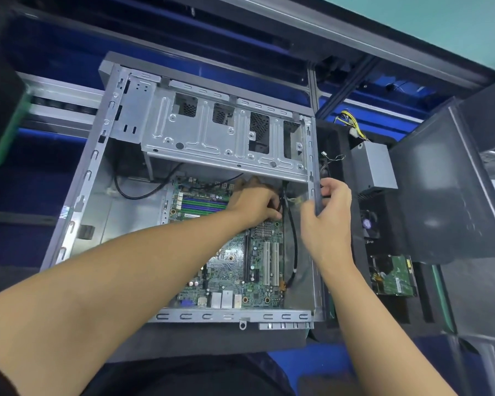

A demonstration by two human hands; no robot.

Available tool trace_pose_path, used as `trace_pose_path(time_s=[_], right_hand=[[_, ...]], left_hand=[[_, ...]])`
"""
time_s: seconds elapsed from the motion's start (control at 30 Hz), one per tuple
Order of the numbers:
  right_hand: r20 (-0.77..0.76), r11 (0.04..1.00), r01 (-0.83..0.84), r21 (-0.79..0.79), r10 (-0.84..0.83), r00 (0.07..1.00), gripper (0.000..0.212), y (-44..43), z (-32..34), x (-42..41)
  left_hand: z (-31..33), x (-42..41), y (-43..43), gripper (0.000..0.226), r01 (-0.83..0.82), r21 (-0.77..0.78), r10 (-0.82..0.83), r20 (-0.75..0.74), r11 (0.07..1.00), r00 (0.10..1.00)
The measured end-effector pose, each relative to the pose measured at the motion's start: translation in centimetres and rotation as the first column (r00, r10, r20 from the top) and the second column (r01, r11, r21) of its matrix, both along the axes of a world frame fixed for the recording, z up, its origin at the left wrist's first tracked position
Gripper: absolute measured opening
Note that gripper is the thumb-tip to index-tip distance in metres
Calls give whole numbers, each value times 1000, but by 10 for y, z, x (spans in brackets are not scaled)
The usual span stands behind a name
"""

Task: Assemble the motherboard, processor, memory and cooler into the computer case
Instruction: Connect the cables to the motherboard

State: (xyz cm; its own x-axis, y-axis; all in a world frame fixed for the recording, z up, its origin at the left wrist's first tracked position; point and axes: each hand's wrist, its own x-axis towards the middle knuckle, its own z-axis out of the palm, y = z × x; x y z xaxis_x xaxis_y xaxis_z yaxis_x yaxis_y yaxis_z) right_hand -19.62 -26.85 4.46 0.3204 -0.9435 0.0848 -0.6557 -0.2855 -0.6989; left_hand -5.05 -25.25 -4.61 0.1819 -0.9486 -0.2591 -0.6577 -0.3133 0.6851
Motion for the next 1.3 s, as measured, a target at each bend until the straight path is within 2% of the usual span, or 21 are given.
trace_pose_path(time_s=[0.17, 0.3, 0.5, 0.6, 0.73, 1.07, 1.3], right_hand=[[34, 999, 21, 33, -22, 999, 32, 0, 1, 2], [38, 999, 23, 35, -24, 999, 31, -1, 0, 2], [46, 999, 13, 34, -15, 999, 30, -1, 0, 1], [34, 1000, 7, 25, -8, 999, 30, -1, 0, 1], [42, 999, 5, 31, -7, 999, 30, -1, 0, 1], [4, 1000, -11, -3, 11, 1000, 31, -2, -2, -1], [6, 1000, -11, -17, 11, 1000, 32, -2, -4, -1]], left_hand=[[0, -13, -6, 29, -75, -57, 79, 80, 996, 994], [-4, -17, -8, 29, -28, -47, 38, 229, 999, 973], [-7, -22, -5, 33, -37, -138, 77, 300, 990, 951], [-9, -20, -3, 37, -23, -192, 80, 297, 981, 951], [-13, -17, 2, 31, -7, -250, 71, 248, 968, 966], [-12, -19, 4, 35, 18, -278, 69, 300, 960, 952], [-12, -13, 8, 35, 134, -251, -38, 352, 959, 935]])
